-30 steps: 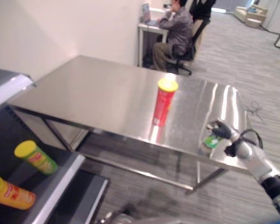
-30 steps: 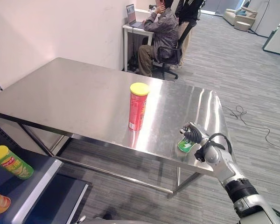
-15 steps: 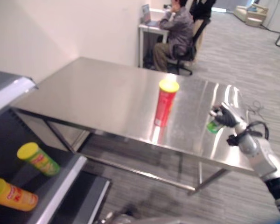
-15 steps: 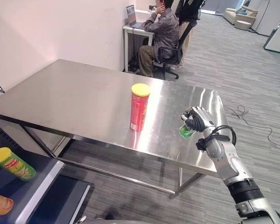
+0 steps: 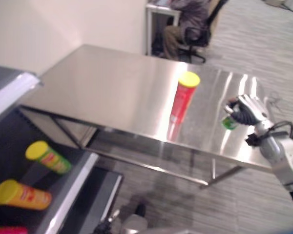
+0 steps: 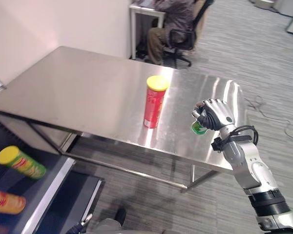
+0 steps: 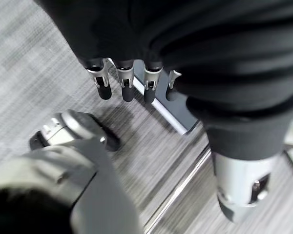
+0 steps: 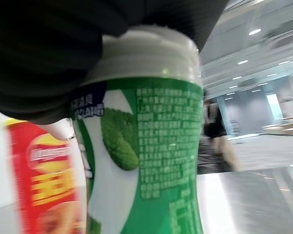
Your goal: Put the goods on the table back onto the shelves and tidy them up.
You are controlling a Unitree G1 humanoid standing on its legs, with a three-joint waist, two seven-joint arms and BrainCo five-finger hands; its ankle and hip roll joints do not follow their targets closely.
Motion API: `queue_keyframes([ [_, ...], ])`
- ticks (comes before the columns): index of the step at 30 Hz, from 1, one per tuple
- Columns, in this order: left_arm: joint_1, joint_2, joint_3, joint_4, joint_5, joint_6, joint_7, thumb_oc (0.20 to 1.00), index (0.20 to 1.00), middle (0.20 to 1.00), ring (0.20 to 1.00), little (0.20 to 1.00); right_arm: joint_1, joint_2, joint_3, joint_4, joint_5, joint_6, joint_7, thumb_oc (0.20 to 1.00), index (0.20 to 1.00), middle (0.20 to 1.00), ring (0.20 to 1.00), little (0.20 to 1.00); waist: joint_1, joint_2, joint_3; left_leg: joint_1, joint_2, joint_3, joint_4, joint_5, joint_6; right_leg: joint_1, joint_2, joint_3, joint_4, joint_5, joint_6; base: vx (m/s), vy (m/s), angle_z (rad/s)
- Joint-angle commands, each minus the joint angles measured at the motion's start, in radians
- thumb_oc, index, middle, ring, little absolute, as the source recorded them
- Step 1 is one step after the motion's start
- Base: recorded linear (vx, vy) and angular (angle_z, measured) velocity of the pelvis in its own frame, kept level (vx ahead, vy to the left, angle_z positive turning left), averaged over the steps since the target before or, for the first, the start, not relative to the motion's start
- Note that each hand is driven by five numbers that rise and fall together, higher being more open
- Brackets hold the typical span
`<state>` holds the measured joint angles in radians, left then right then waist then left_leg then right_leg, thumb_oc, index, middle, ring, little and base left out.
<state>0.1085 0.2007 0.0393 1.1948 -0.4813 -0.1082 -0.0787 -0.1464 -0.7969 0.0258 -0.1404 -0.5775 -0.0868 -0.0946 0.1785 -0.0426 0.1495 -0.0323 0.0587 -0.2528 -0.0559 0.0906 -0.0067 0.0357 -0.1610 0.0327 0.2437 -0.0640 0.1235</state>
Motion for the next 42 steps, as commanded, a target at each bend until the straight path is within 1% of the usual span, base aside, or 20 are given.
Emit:
queue_keyframes([
  [1, -0.024, 0.016, -0.038, 0.013, 0.008, -0.016, 0.000, 1.000, 1.000, 1.000, 1.000, 1.000, 0.008, -0.063, -0.082, -0.044, 0.010, -0.001, -0.025, 0.200, 0.200, 0.200, 0.200, 0.200, 0.025, -0.044, -0.083, -0.009, -0.058, -0.061, -0.031, -0.016, -0.009, 0.013, 0.017, 0.090, -0.061, 0.000, 0.030, -0.11, -0.366, 0.91],
  [4, -0.029, 0.017, -0.024, 0.018, -0.002, -0.021, 0.007, 1.000, 1.000, 1.000, 1.000, 1.000, 0.027, -0.065, -0.112, -0.062, 0.023, -0.007, -0.030, 0.200, 0.200, 0.200, 0.200, 0.200, 0.019, -0.062, -0.087, -0.039, -0.042, -0.083, -0.031, -0.002, -0.038, 0.033, 0.038, 0.089, -0.111, -0.073, 0.010, -0.09, -0.232, 0.66],
  [6, -0.031, -0.005, -0.032, 0.013, -0.050, -0.020, 0.005, 1.000, 1.000, 1.000, 1.000, 1.000, 0.011, -0.084, -0.131, -0.074, 0.059, -0.024, -0.047, 0.200, 0.200, 0.200, 0.200, 0.200, 0.030, -0.054, -0.070, -0.110, -0.001, -0.118, -0.031, 0.056, -0.080, 0.047, 0.091, 0.061, -0.175, -0.101, -0.028, -0.24, -0.525, 0.35],
  [10, -0.041, -0.039, -0.037, 0.038, -0.091, -0.015, -0.005, 1.000, 1.000, 1.000, 1.000, 1.000, -0.007, -0.100, -0.143, -0.104, 0.106, -0.046, -0.055, 0.200, 0.200, 0.200, 0.200, 0.200, 0.018, -0.021, -0.034, -0.180, 0.015, -0.153, -0.031, 0.084, -0.111, 0.056, 0.149, 0.016, -0.210, -0.100, -0.060, -0.24, -0.384, 0.37],
  [12, -0.046, -0.054, 0.001, 0.018, -0.163, -0.018, 0.004, 1.000, 1.000, 1.000, 1.000, 1.000, 0.004, -0.100, -0.162, -0.141, 0.151, -0.057, -0.057, 0.200, 0.200, 0.200, 0.200, 0.200, 0.020, -0.011, -0.005, -0.216, -0.007, -0.103, -0.031, 0.086, -0.102, 0.057, 0.159, -0.025, -0.220, -0.083, -0.066, -0.25, -0.190, 0.56],
  [13, -0.036, -0.069, 0.057, -0.003, -0.227, -0.021, 0.007, 1.000, 1.000, 1.000, 1.000, 1.000, 0.034, -0.078, -0.192, -0.174, 0.205, -0.067, -0.049, 0.200, 0.200, 0.200, 0.200, 0.200, 0.017, -0.014, 0.001, -0.219, -0.015, 0.029, -0.031, 0.080, -0.076, 0.066, 0.149, -0.082, -0.241, -0.066, -0.066, -0.20, -0.174, 0.72],
  [14, -0.036, -0.069, 0.057, -0.003, -0.227, -0.021, 0.007, 1.000, 1.000, 1.000, 1.000, 1.000, 0.036, -0.078, -0.193, -0.175, 0.205, -0.067, -0.048, 0.200, 0.200, 0.200, 0.200, 0.200, 0.017, -0.017, -0.001, -0.218, -0.016, 0.029, -0.031, 0.073, -0.076, 0.068, 0.148, -0.081, -0.244, -0.069, -0.067, -0.20, -0.164, 0.84],
  [15, -0.031, -0.073, 0.089, 0.008, -0.241, -0.022, 0.005, 1.000, 1.000, 1.000, 1.000, 1.000, 0.044, -0.066, -0.204, -0.191, 0.234, -0.077, -0.040, 0.200, 0.200, 0.200, 0.200, 0.200, 0.014, -0.015, -0.001, -0.200, -0.011, 0.098, -0.030, 0.084, -0.067, 0.065, 0.141, -0.111, -0.254, -0.050, -0.062, -0.09, -0.060, 0.63],
  [19, -0.012, -0.087, 0.128, 0.041, -0.242, -0.018, -0.009, 1.000, 1.000, 1.000, 1.000, 1.000, 0.066, -0.043, -0.226, -0.223, 0.346, -0.113, -0.005, 0.200, 0.200, 0.200, 0.200, 0.200, -0.004, -0.017, -0.030, -0.118, 0.003, 0.159, 0.010, 0.050, -0.063, 0.046, 0.104, -0.169, -0.306, 0.005, -0.055, -0.18, -0.043, 0.22],
  [21, -0.014, -0.078, 0.123, 0.084, -0.178, -0.019, -0.017, 1.000, 1.000, 1.000, 1.000, 1.000, 0.066, -0.025, -0.180, -0.269, 0.468, -0.156, 0.069, 0.200, 0.200, 0.200, 0.200, 0.200, -0.040, -0.017, -0.051, -0.022, 0.060, 0.190, 0.045, -0.013, -0.070, 0.025, 0.085, -0.203, -0.329, 0.026, -0.055, -0.17, -0.006, 0.33],
  [24, -0.025, -0.072, 0.108, 0.121, -0.124, -0.022, -0.030, 1.000, 1.000, 1.000, 1.000, 1.000, 0.065, -0.025, -0.139, -0.297, 0.564, -0.182, 0.127, 0.200, 0.200, 0.200, 0.200, 0.200, -0.068, -0.007, -0.068, 0.036, 0.106, 0.200, 0.050, -0.009, -0.078, 0.007, 0.081, -0.226, -0.331, 0.036, -0.053, -0.16, 0.060, 0.46],
  [25, -0.027, -0.068, 0.098, 0.134, -0.086, -0.028, -0.033, 1.000, 1.000, 1.000, 1.000, 1.000, 0.066, -0.028, -0.110, -0.322, 0.634, -0.198, 0.170, 0.200, 0.200, 0.200, 0.200, 0.200, -0.088, 0.007, -0.078, 0.089, 0.156, 0.228, 0.049, 0.007, -0.093, -0.002, 0.074, -0.250, -0.327, 0.043, -0.051, -0.10, 0.081, 0.47],
  [27, -0.028, -0.068, 0.095, 0.137, -0.079, -0.032, -0.032, 1.000, 1.000, 1.000, 1.000, 1.000, 0.067, -0.028, -0.099, -0.333, 0.662, -0.205, 0.186, 0.200, 0.200, 0.200, 0.200, 0.200, -0.098, 0.012, -0.086, 0.104, 0.176, 0.239, 0.045, 0.028, -0.100, -0.015, 0.066, -0.267, -0.326, 0.051, -0.049, -0.16, 0.131, 0.79],
  [31, -0.020, -0.085, 0.110, 0.158, -0.092, -0.037, -0.030, 1.000, 1.000, 1.000, 1.000, 1.000, 0.054, -0.025, -0.024, -0.379, 0.732, -0.215, 0.233, 0.200, 0.200, 0.200, 0.200, 0.200, -0.125, 0.051, -0.109, 0.150, 0.275, 0.285, 0.014, 0.134, -0.155, -0.045, 0.031, -0.348, -0.311, 0.070, -0.034, -0.22, 0.268, 1.10],
  [32, -0.020, -0.095, 0.108, 0.166, -0.089, -0.034, -0.025, 1.000, 1.000, 1.000, 1.000, 1.000, 0.039, -0.029, -0.001, -0.388, 0.728, -0.213, 0.226, 0.200, 0.200, 0.200, 0.200, 0.200, -0.134, 0.065, -0.115, 0.153, 0.316, 0.322, -0.019, 0.186, -0.186, -0.054, 0.004, -0.384, -0.299, 0.081, -0.022, -0.18, 0.279, 0.68],
  [35, -0.024, -0.097, 0.102, 0.174, -0.085, -0.032, -0.017, 1.000, 1.000, 1.000, 1.000, 1.000, 0.033, -0.030, 0.020, -0.398, 0.744, -0.216, 0.222, 0.200, 0.200, 0.200, 0.200, 0.200, -0.142, 0.067, -0.121, 0.132, 0.339, 0.346, -0.030, 0.198, -0.203, -0.060, -0.036, -0.417, -0.293, 0.101, -0.002, -0.18, 0.317, 0.51],
  [37, -0.019, -0.104, 0.098, 0.167, -0.073, -0.031, -0.013, 1.000, 1.000, 1.000, 1.000, 1.000, 0.048, -0.025, 0.034, -0.416, 0.752, -0.207, 0.234, 0.200, 0.200, 0.200, 0.200, 0.200, -0.142, 0.070, -0.122, 0.125, 0.330, 0.346, -0.031, 0.159, -0.202, -0.057, -0.074, -0.430, -0.286, 0.133, 0.021, -0.14, 0.294, 0.77],
  [40, -0.010, -0.111, 0.085, 0.165, -0.041, -0.030, -0.012, 1.000, 1.000, 1.000, 1.000, 1.000, 0.082, -0.011, 0.036, -0.437, 0.747, -0.201, 0.242, 0.200, 0.200, 0.200, 0.200, 0.200, -0.142, 0.058, -0.130, 0.130, 0.268, 0.364, -0.031, -0.028, -0.169, -0.053, -0.161, -0.444, -0.270, 0.170, 0.053, -0.10, 0.291, 0.56],
  [41, -0.010, -0.111, 0.085, 0.165, -0.041, -0.030, -0.012, 1.000, 1.000, 1.000, 1.000, 1.000, 0.083, -0.011, 0.036, -0.437, 0.747, -0.201, 0.242, 0.200, 0.200, 0.200, 0.200, 0.200, -0.141, 0.058, -0.130, 0.130, 0.268, 0.364, -0.031, -0.028, -0.169, -0.053, -0.162, -0.444, -0.270, 0.170, 0.053, -0.16, 0.576, 0.79],
  [42, -0.019, -0.093, 0.062, 0.156, 0.012, -0.026, -0.014, 1.000, 1.000, 1.000, 1.000, 1.000, 0.145, 0.033, 0.019, -0.443, 0.699, -0.186, 0.240, 0.200, 0.200, 0.200, 0.200, 0.200, -0.133, 0.031, -0.119, 0.129, 0.172, 0.344, -0.031, -0.114, -0.130, -0.035, -0.273, -0.493, -0.231, 0.226, 0.089, -0.16, 0.550, 0.96],
])
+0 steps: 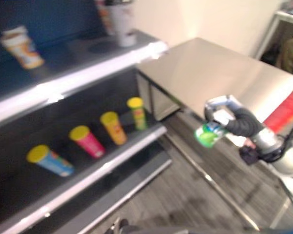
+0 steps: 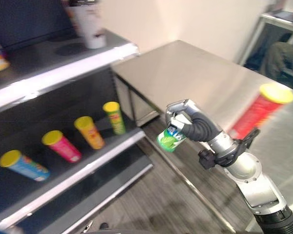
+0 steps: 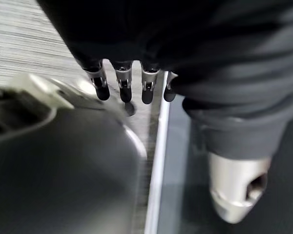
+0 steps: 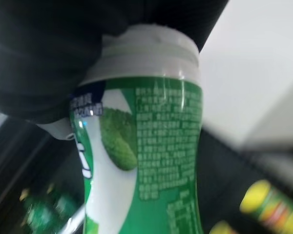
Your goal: Put the goods on the table back onto the shelves and tidy them up.
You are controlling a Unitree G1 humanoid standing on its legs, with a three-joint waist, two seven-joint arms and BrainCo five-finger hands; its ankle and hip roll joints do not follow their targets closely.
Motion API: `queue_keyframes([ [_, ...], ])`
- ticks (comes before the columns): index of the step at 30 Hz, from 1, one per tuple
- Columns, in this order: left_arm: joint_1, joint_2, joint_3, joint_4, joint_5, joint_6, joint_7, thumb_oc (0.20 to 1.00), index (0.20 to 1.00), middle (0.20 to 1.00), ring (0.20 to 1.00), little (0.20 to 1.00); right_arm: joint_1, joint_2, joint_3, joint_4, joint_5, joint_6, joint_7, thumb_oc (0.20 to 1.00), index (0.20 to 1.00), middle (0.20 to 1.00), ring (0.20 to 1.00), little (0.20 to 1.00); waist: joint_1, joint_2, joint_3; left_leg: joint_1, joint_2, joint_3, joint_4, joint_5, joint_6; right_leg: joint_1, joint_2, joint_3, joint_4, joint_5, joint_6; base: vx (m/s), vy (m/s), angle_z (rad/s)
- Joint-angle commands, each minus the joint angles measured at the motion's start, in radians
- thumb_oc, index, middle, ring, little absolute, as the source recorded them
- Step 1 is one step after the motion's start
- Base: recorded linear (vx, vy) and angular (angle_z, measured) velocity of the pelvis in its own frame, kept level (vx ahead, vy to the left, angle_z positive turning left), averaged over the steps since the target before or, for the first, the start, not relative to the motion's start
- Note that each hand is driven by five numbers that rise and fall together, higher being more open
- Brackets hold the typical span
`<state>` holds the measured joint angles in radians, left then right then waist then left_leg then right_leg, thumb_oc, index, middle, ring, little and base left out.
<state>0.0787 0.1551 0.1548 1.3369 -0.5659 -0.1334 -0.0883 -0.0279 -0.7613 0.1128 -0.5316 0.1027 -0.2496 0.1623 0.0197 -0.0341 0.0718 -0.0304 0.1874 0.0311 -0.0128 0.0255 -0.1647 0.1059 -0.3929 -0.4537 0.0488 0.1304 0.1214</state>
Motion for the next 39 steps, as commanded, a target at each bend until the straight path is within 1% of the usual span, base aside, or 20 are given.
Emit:
queue_keyframes([
  [1, 0.011, -0.039, -0.057, 0.015, 0.114, 0.000, -0.004, 1.000, 1.000, 1.000, 1.000, 1.000, 0.034, 0.009, -0.068, -0.059, 0.010, -0.023, -0.016, 0.200, 0.200, 0.200, 0.200, 0.200, 0.027, 0.011, -0.036, 0.132, 0.014, 0.054, -0.075, -0.069, 0.043, -0.096, -0.068, -0.011, -0.029, 0.050, 0.098, -0.16, 0.554, 1.49],
  [2, 0.011, -0.038, -0.057, 0.015, 0.114, 0.000, -0.004, 1.000, 1.000, 1.000, 1.000, 1.000, 0.035, 0.010, -0.068, -0.059, 0.010, -0.023, -0.016, 0.200, 0.200, 0.200, 0.200, 0.200, 0.026, 0.008, -0.034, 0.133, 0.011, 0.053, -0.075, -0.069, 0.044, -0.093, -0.072, -0.011, -0.029, 0.051, 0.100, -0.06, 0.200, 1.24],
  [4, 0.010, -0.022, -0.061, 0.017, 0.155, -0.002, -0.001, 1.000, 1.000, 1.000, 1.000, 1.000, 0.050, 0.034, -0.074, -0.052, -0.019, -0.014, -0.021, 0.200, 0.200, 0.200, 0.200, 0.200, 0.030, -0.014, -0.023, 0.142, -0.042, 0.051, -0.075, -0.095, 0.067, -0.078, -0.121, -0.026, -0.026, 0.111, 0.116, -0.09, 0.290, 0.54],
  [5, 0.019, -0.009, -0.056, 0.018, 0.177, -0.001, -0.001, 1.000, 1.000, 1.000, 1.000, 1.000, 0.065, 0.052, -0.089, -0.046, -0.038, -0.006, -0.031, 0.200, 0.200, 0.200, 0.200, 0.200, 0.034, -0.032, -0.016, 0.147, -0.080, 0.054, -0.075, -0.108, 0.084, -0.073, -0.151, -0.032, -0.026, 0.171, 0.128, -0.08, 0.235, 0.17],
  [9, 0.059, 0.000, -0.033, 0.034, 0.216, 0.010, -0.018, 1.000, 1.000, 1.000, 1.000, 1.000, 0.089, 0.055, -0.161, -0.043, -0.059, -0.002, -0.048, 0.200, 0.200, 0.200, 0.200, 0.200, 0.045, -0.040, -0.023, 0.160, -0.114, 0.084, -0.075, -0.141, 0.104, -0.076, -0.171, -0.069, -0.048, 0.245, 0.140, -0.06, 0.190, 0.06],
  [12, 0.068, 0.003, -0.025, 0.052, 0.231, 0.013, -0.029, 1.000, 1.000, 1.000, 1.000, 1.000, 0.093, 0.050, -0.185, -0.035, -0.059, -0.003, -0.052, 0.200, 0.200, 0.200, 0.200, 0.200, 0.054, -0.046, -0.024, 0.168, -0.127, 0.099, -0.075, -0.148, 0.115, -0.079, -0.177, -0.093, -0.045, 0.267, 0.140, -0.05, 0.161, -0.38],
  [13, 0.056, 0.014, -0.023, 0.064, 0.242, 0.012, -0.024, 1.000, 1.000, 1.000, 1.000, 1.000, 0.098, 0.052, -0.194, -0.042, -0.052, -0.008, -0.046, 0.200, 0.200, 0.200, 0.200, 0.200, 0.035, -0.068, -0.020, 0.160, -0.147, 0.092, -0.075, -0.127, 0.128, -0.088, -0.158, -0.032, -0.026, 0.215, 0.134, -0.08, 0.186, -0.39],
  [14, 0.047, 0.017, -0.033, 0.060, 0.239, 0.006, -0.020, 1.000, 1.000, 1.000, 1.000, 1.000, 0.100, 0.051, -0.193, -0.049, -0.040, -0.012, -0.036, 0.200, 0.200, 0.200, 0.200, 0.200, 0.014, -0.075, -0.018, 0.160, -0.156, 0.074, -0.075, -0.118, 0.137, -0.107, -0.091, 0.092, -0.005, 0.141, 0.108, -0.07, 0.263, 0.52],
  [15, 0.031, 0.020, -0.067, 0.045, 0.237, -0.001, -0.031, 1.000, 1.000, 1.000, 1.000, 1.000, 0.114, 0.047, -0.186, -0.065, -0.003, -0.028, -0.021, 0.200, 0.200, 0.200, 0.200, 0.200, 0.000, -0.068, -0.013, 0.162, -0.161, 0.049, -0.075, -0.096, 0.157, -0.155, 0.125, 0.317, 0.066, -0.054, 0.051, 0.00, 0.181, 0.73],
  [16, 0.026, 0.022, -0.078, 0.042, 0.240, 0.001, -0.033, 1.000, 1.000, 1.000, 1.000, 1.000, 0.120, 0.048, -0.180, -0.069, 0.009, -0.033, -0.019, 0.200, 0.200, 0.200, 0.200, 0.200, -0.005, -0.067, -0.013, 0.160, -0.165, 0.031, -0.075, -0.086, 0.165, -0.154, 0.192, 0.335, 0.091, -0.094, 0.030, -0.01, 0.147, 0.82],
  [17, 0.014, 0.029, -0.091, 0.039, 0.240, 0.002, -0.033, 1.000, 1.000, 1.000, 1.000, 1.000, 0.125, 0.045, -0.159, -0.066, 0.022, -0.043, -0.014, 0.200, 0.200, 0.200, 0.200, 0.200, -0.014, -0.067, -0.009, 0.151, -0.175, 0.012, -0.075, -0.070, 0.172, -0.151, 0.293, 0.360, 0.131, -0.153, 0.005, -0.02, 0.036, 0.40],
  [18, 0.013, 0.029, -0.091, 0.039, 0.240, 0.002, -0.033, 1.000, 1.000, 1.000, 1.000, 1.000, 0.124, 0.045, -0.159, -0.065, 0.022, -0.044, -0.014, 0.200, 0.200, 0.200, 0.200, 0.200, -0.015, -0.067, -0.011, 0.147, -0.175, 0.011, -0.075, -0.067, 0.172, -0.154, 0.293, 0.360, 0.130, -0.150, 0.004, -0.04, 0.021, 0.57],
  [19, 0.010, 0.032, -0.098, 0.034, 0.233, 0.001, -0.033, 1.000, 1.000, 1.000, 1.000, 1.000, 0.114, 0.040, -0.140, -0.067, 0.026, -0.045, -0.009, 0.200, 0.200, 0.200, 0.200, 0.200, -0.014, -0.070, -0.004, 0.143, -0.183, 0.000, -0.074, -0.058, 0.174, -0.160, 0.334, 0.373, 0.151, -0.172, -0.015, 0.02, -0.051, 0.48],
  [20, 0.006, 0.031, -0.093, 0.033, 0.219, 0.000, -0.032, 1.000, 1.000, 1.000, 1.000, 1.000, 0.110, 0.053, -0.114, -0.055, 0.066, -0.049, -0.004, 0.200, 0.200, 0.200, 0.200, 0.200, 0.000, -0.089, -0.006, 0.136, -0.210, -0.039, -0.073, -0.058, 0.175, -0.117, 0.355, 0.391, 0.088, -0.182, -0.043, 0.07, -0.108, 0.46],
  [22, 0.038, -0.002, -0.077, 0.043, 0.174, 0.005, -0.036, 1.000, 1.000, 1.000, 1.000, 1.000, 0.077, 0.067, -0.047, -0.031, 0.133, -0.051, 0.003, 0.200, 0.200, 0.200, 0.200, 0.200, 0.016, -0.083, -0.015, 0.132, -0.206, -0.058, -0.060, -0.069, 0.174, -0.086, 0.375, 0.422, -0.010, -0.142, -0.046, 0.10, -0.185, 0.72],
  [24, 0.065, 0.000, -0.053, 0.012, 0.114, 0.006, -0.018, 1.000, 1.000, 1.000, 1.000, 1.000, -0.011, 0.067, 0.032, -0.014, 0.191, -0.051, 0.009, 0.200, 0.200, 0.200, 0.200, 0.200, 0.042, -0.065, 0.003, 0.058, -0.212, -0.100, 0.043, -0.093, 0.170, -0.064, 0.363, 0.401, -0.079, -0.112, -0.047, -0.06, -0.121, 0.60],
  [27, 0.051, -0.002, -0.028, 0.021, 0.047, 0.007, 0.001, 1.000, 1.000, 1.000, 1.000, 1.000, -0.075, 0.061, 0.086, -0.010, 0.173, -0.049, -0.005, 0.200, 0.200, 0.200, 0.200, 0.200, 0.049, -0.063, 0.027, 0.004, -0.174, -0.072, 0.089, -0.079, 0.135, -0.050, 0.338, 0.362, -0.085, -0.117, -0.049, -0.12, 0.022, 0.46],
  [32, 0.049, -0.003, -0.022, 0.022, 0.067, -0.007, 0.013, 1.000, 1.000, 1.000, 1.000, 1.000, -0.078, 0.035, 0.139, -0.011, 0.186, -0.045, 0.025, 0.200, 0.200, 0.200, 0.200, 0.200, 0.037, -0.061, 0.010, 0.030, -0.037, -0.023, 0.043, -0.024, 0.100, -0.066, 0.289, 0.347, -0.074, -0.118, -0.040, -0.06, 0.144, 0.24],
  [35, 0.043, -0.006, -0.038, 0.024, 0.081, -0.009, 0.019, 1.000, 1.000, 1.000, 1.000, 1.000, -0.085, 0.034, 0.158, -0.001, 0.184, -0.045, 0.027, 0.200, 0.200, 0.200, 0.200, 0.200, 0.030, -0.053, 0.002, 0.045, 0.003, -0.030, 0.022, -0.002, 0.087, -0.080, 0.276, 0.348, -0.065, -0.122, -0.034, -0.06, 0.142, -0.08],
  [39, 0.037, -0.020, -0.084, 0.022, 0.126, 0.000, 0.011, 1.000, 1.000, 1.000, 1.000, 1.000, -0.064, 0.022, 0.147, 0.008, 0.169, -0.039, 0.025, 0.200, 0.200, 0.200, 0.200, 0.200, 0.002, -0.009, -0.026, 0.088, 0.033, -0.038, -0.055, 0.008, 0.056, -0.102, 0.255, 0.338, -0.053, -0.116, -0.015, -0.08, 0.254, 0.07],
])
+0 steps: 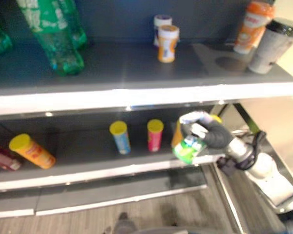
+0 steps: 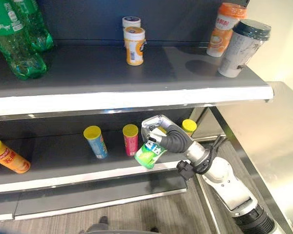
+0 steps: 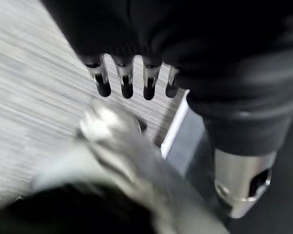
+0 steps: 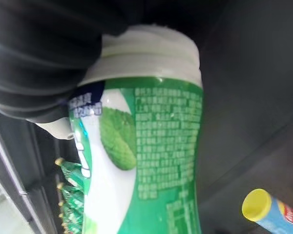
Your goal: Put the goods on the table back onto the shelves and tidy them up.
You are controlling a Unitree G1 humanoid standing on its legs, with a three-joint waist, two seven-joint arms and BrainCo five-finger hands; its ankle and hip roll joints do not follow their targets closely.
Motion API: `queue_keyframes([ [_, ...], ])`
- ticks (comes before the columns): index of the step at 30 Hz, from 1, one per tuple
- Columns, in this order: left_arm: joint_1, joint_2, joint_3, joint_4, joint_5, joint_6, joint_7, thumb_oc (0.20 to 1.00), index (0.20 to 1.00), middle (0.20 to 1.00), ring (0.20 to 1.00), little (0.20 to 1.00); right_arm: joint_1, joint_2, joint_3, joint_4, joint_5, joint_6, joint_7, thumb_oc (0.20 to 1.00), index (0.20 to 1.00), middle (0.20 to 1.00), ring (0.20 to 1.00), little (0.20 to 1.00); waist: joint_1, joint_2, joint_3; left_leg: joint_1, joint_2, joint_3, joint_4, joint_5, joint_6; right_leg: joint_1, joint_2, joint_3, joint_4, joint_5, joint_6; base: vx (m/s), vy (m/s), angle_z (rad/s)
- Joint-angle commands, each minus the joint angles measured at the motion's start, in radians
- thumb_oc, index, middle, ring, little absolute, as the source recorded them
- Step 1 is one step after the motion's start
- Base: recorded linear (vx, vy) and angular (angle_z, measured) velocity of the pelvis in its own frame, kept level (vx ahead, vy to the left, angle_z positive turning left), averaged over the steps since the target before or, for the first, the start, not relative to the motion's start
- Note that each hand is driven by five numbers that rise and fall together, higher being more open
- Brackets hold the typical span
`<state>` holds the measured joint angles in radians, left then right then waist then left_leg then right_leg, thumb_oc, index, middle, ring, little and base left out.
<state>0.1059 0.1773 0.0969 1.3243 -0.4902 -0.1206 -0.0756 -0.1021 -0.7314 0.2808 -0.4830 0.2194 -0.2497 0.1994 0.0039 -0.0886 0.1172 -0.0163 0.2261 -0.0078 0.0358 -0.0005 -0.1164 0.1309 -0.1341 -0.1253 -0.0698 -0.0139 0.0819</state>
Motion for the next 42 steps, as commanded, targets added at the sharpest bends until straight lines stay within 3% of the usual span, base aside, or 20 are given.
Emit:
queue_keyframes([
  [1, 0.013, -0.047, -0.033, 0.035, 0.064, -0.013, -0.006, 1.000, 1.000, 1.000, 1.000, 1.000, 0.029, -0.008, -0.034, -0.043, 0.053, -0.037, -0.013, 0.200, 0.200, 0.200, 0.200, 0.200, 0.011, 0.054, -0.077, 0.081, -0.013, 0.003, -0.116, 0.028, 0.003, -0.132, -0.013, 0.008, 0.067, 0.034, 0.029, -0.08, 0.299, 0.15],
  [3, 0.014, -0.046, -0.046, 0.049, 0.121, -0.011, -0.015, 1.000, 1.000, 1.000, 1.000, 1.000, 0.114, 0.011, -0.088, -0.051, 0.033, -0.027, -0.003, 0.200, 0.200, 0.200, 0.200, 0.200, -0.006, 0.058, -0.089, 0.086, -0.060, 0.007, -0.123, -0.003, 0.006, -0.149, -0.063, 0.001, 0.074, 0.067, 0.052, -0.11, 0.335, 0.35],
  [5, 0.013, -0.040, -0.044, 0.054, 0.128, -0.009, -0.017, 1.000, 1.000, 1.000, 1.000, 1.000, 0.148, 0.019, -0.110, -0.054, 0.025, -0.020, 0.002, 0.200, 0.200, 0.200, 0.200, 0.200, -0.008, 0.052, -0.090, 0.087, -0.077, 0.009, -0.123, -0.010, 0.013, -0.155, -0.081, 0.000, 0.075, 0.078, 0.061, -0.10, 0.258, 0.48],
  [6, 0.016, -0.036, -0.032, 0.058, 0.135, -0.007, -0.019, 1.000, 1.000, 1.000, 1.000, 1.000, 0.196, 0.029, -0.140, -0.056, 0.009, -0.010, 0.010, 0.200, 0.200, 0.200, 0.200, 0.200, -0.014, 0.045, -0.089, 0.095, -0.108, 0.017, -0.123, -0.029, 0.033, -0.158, -0.114, 0.004, 0.079, 0.096, 0.076, -0.10, 0.234, 0.21],
  [7, 0.017, -0.035, -0.033, 0.057, 0.135, -0.007, -0.019, 1.000, 1.000, 1.000, 1.000, 1.000, 0.199, 0.030, -0.142, -0.058, 0.009, -0.009, 0.010, 0.200, 0.200, 0.200, 0.200, 0.200, -0.012, 0.043, -0.089, 0.096, -0.110, 0.018, -0.123, -0.029, 0.034, -0.158, -0.116, 0.005, 0.079, 0.096, 0.077, -0.10, 0.278, 0.14],
  [9, 0.042, -0.040, 0.007, 0.065, 0.139, -0.010, -0.040, 1.000, 1.000, 1.000, 1.000, 1.000, 0.272, 0.030, -0.220, -0.046, -0.051, 0.000, 0.011, 0.200, 0.200, 0.200, 0.200, 0.200, -0.023, 0.026, -0.085, 0.125, -0.171, 0.048, -0.123, -0.068, 0.069, -0.177, -0.166, 0.044, 0.075, 0.144, 0.106, -0.10, 0.256, -0.21],
  [15, 0.054, -0.033, 0.027, 0.055, 0.148, -0.016, -0.060, 1.000, 1.000, 1.000, 1.000, 1.000, 0.319, 0.024, -0.347, -0.028, -0.056, 0.000, 0.001, 0.200, 0.200, 0.200, 0.200, 0.200, -0.031, 0.002, -0.088, 0.148, -0.213, 0.091, -0.123, -0.088, 0.099, -0.198, -0.193, 0.087, 0.050, 0.190, 0.130, -0.06, 0.101, -0.53],
  [18, 0.058, -0.029, 0.022, 0.051, 0.161, -0.020, -0.071, 1.000, 1.000, 1.000, 1.000, 1.000, 0.320, -0.003, -0.429, -0.057, 0.014, -0.010, 0.020, 0.200, 0.200, 0.200, 0.200, 0.200, -0.030, -0.015, -0.093, 0.157, -0.223, 0.098, -0.123, -0.090, 0.109, -0.197, -0.199, 0.105, 0.045, 0.202, 0.136, -0.03, 0.030, -0.44],
  [20, 0.070, -0.021, 0.029, 0.067, 0.172, -0.023, -0.092, 1.000, 1.000, 1.000, 1.000, 1.000, 0.284, -0.125, -0.543, -0.087, 0.174, -0.021, 0.062, 0.200, 0.200, 0.200, 0.200, 0.200, -0.022, -0.044, -0.118, 0.165, -0.221, 0.094, -0.123, -0.092, 0.110, -0.185, -0.199, 0.105, 0.032, 0.212, 0.146, 0.02, -0.020, -0.09],
  [25, 0.073, -0.020, 0.032, 0.084, 0.174, -0.024, -0.096, 1.000, 1.000, 1.000, 1.000, 1.000, 0.202, -0.244, -0.558, -0.104, 0.241, -0.036, 0.072, 0.200, 0.200, 0.200, 0.200, 0.200, -0.010, -0.057, -0.136, 0.159, -0.214, 0.093, -0.123, -0.089, 0.106, -0.179, -0.195, 0.095, 0.014, 0.221, 0.149, 0.01, -0.014, -0.01],
  [27, 0.079, -0.020, 0.025, 0.085, 0.172, -0.025, -0.098, 1.000, 1.000, 1.000, 1.000, 1.000, 0.129, -0.333, -0.570, -0.105, 0.251, -0.046, 0.058, 0.200, 0.200, 0.200, 0.200, 0.200, 0.004, -0.066, -0.148, 0.153, -0.211, 0.089, -0.123, -0.089, 0.103, -0.173, -0.194, 0.083, 0.003, 0.226, 0.152, 0.00, 0.000, 0.00],
  [32, 0.083, -0.023, 0.016, 0.091, 0.165, -0.021, -0.091, 1.000, 1.000, 1.000, 1.000, 1.000, -0.026, -0.394, -0.492, -0.079, 0.234, -0.054, 0.022, 0.200, 0.200, 0.200, 0.200, 0.200, 0.022, -0.073, -0.157, 0.147, -0.208, 0.081, -0.123, -0.087, 0.100, -0.159, -0.196, 0.062, -0.004, 0.228, 0.155, 0.00, -0.009, 0.12],
  [33, 0.083, -0.021, 0.009, 0.090, 0.158, -0.019, -0.088, 1.000, 1.000, 1.000, 1.000, 1.000, -0.142, -0.418, -0.404, -0.053, 0.196, -0.048, -0.010, 0.200, 0.200, 0.200, 0.200, 0.200, 0.037, -0.078, -0.159, 0.145, -0.209, 0.075, -0.123, -0.086, 0.100, -0.155, -0.198, 0.052, -0.006, 0.229, 0.155, -0.01, 0.002, 0.08],
  [37, 0.082, -0.016, -0.006, 0.085, 0.145, -0.013, -0.079, 1.000, 1.000, 1.000, 1.000, 1.000, -0.291, -0.420, -0.269, -0.009, 0.150, -0.029, -0.040, 0.200, 0.200, 0.200, 0.200, 0.200, 0.058, -0.087, -0.161, 0.142, -0.212, 0.067, -0.123, -0.084, 0.099, -0.146, -0.202, 0.039, -0.008, 0.228, 0.156, -0.01, 0.005, 0.08],
  [42, 0.075, -0.012, -0.027, 0.059, 0.107, -0.003, -0.064, 1.000, 1.000, 1.000, 1.000, 1.000, -0.553, -0.370, 0.008, 0.118, 0.106, 0.022, -0.063, 0.200, 0.200, 0.200, 0.200, 0.200, 0.087, -0.104, -0.148, 0.135, -0.216, 0.051, -0.123, -0.078, 0.100, -0.135, -0.211, 0.018, -0.006, 0.230, 0.156, -0.02, 0.013, 0.14],
])
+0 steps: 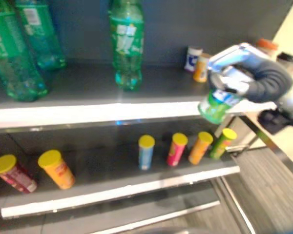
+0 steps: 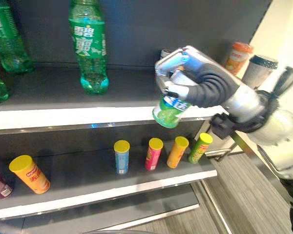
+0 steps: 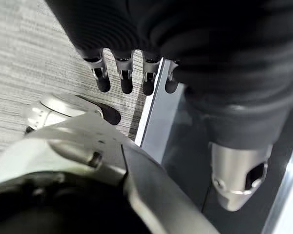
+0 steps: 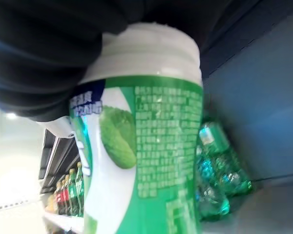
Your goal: Put the goods on the table back onto the shelves and tidy them up.
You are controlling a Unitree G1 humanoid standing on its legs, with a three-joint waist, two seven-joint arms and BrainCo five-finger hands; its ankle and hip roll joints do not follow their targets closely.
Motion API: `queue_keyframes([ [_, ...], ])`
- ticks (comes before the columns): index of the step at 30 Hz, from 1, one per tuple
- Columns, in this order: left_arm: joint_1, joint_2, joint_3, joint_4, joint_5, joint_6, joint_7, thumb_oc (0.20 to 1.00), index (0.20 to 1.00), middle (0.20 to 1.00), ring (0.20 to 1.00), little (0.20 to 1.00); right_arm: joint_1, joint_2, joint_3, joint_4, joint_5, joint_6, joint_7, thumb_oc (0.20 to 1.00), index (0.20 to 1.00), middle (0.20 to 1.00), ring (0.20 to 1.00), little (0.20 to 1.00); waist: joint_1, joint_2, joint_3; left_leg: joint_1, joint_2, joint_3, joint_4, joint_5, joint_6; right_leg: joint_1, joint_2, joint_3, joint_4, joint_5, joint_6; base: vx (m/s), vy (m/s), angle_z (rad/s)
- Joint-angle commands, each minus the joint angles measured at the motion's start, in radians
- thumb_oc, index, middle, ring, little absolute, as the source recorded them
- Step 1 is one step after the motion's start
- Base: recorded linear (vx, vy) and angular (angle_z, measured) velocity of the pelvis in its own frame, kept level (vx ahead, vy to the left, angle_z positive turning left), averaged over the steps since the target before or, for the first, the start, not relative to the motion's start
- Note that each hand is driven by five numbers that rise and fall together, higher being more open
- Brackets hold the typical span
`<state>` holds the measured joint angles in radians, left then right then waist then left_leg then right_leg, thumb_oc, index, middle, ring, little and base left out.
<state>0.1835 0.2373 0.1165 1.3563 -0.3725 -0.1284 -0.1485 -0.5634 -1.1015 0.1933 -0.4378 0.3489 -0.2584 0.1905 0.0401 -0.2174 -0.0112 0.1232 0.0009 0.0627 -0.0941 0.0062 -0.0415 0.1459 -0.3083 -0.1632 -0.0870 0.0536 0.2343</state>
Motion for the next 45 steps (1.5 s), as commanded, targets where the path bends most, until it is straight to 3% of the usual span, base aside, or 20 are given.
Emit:
queue_keyframes([
  [1, -0.001, -0.072, -0.047, 0.025, -0.015, 0.007, 0.008, 1.000, 1.000, 1.000, 1.000, 1.000, -0.108, 0.007, 0.114, 0.087, -0.027, 0.035, -0.057, 0.200, 0.200, 0.200, 0.200, 0.200, 0.055, 0.022, -0.016, -0.005, 0.009, -0.021, 0.007, -0.085, 0.025, -0.148, -0.039, 0.051, 0.011, 0.163, 0.004, -0.01, 0.006, 0.12],
  [8, -0.001, -0.059, -0.054, 0.008, -0.041, 0.010, 0.014, 1.000, 1.000, 1.000, 1.000, 1.000, -0.156, 0.030, 0.170, 0.177, -0.050, 0.056, -0.071, 0.200, 0.200, 0.200, 0.200, 0.200, 0.077, 0.004, 0.000, -0.020, 0.003, -0.034, 0.007, -0.082, 0.025, -0.148, -0.049, 0.036, 0.010, 0.170, 0.007, -0.01, -0.004, 0.08],
  [21, 0.007, -0.041, -0.048, -0.002, -0.052, 0.015, 0.010, 1.000, 1.000, 1.000, 1.000, 1.000, -0.191, 0.014, 0.220, 0.292, -0.087, 0.079, -0.071, 0.200, 0.200, 0.200, 0.200, 0.200, 0.074, -0.012, 0.008, -0.020, 0.003, -0.031, 0.007, -0.087, 0.022, -0.147, -0.052, 0.031, 0.009, 0.160, 0.004, 0.00, 0.000, 0.00],
  [36, 0.012, -0.037, -0.031, 0.008, -0.017, 0.012, -0.005, 1.000, 1.000, 1.000, 1.000, 1.000, -0.037, -0.086, 0.094, 0.261, -0.110, 0.068, -0.037, 0.200, 0.200, 0.200, 0.200, 0.200, 0.053, -0.012, 0.002, -0.011, 0.005, -0.029, 0.007, -0.095, 0.022, -0.136, -0.052, 0.026, 0.009, 0.152, 0.007, 0.00, 0.000, 0.00],
  [45, 0.017, -0.033, -0.025, 0.004, -0.005, 0.012, -0.010, 1.000, 1.000, 1.000, 1.000, 1.000, 0.022, -0.078, 0.040, 0.285, -0.167, 0.076, -0.042, 0.200, 0.200, 0.200, 0.200, 0.200, 0.056, -0.013, 0.005, -0.007, 0.002, -0.032, 0.007, -0.099, 0.025, -0.132, -0.057, 0.022, 0.011, 0.152, 0.009, 0.00, 0.000, 0.00],
])
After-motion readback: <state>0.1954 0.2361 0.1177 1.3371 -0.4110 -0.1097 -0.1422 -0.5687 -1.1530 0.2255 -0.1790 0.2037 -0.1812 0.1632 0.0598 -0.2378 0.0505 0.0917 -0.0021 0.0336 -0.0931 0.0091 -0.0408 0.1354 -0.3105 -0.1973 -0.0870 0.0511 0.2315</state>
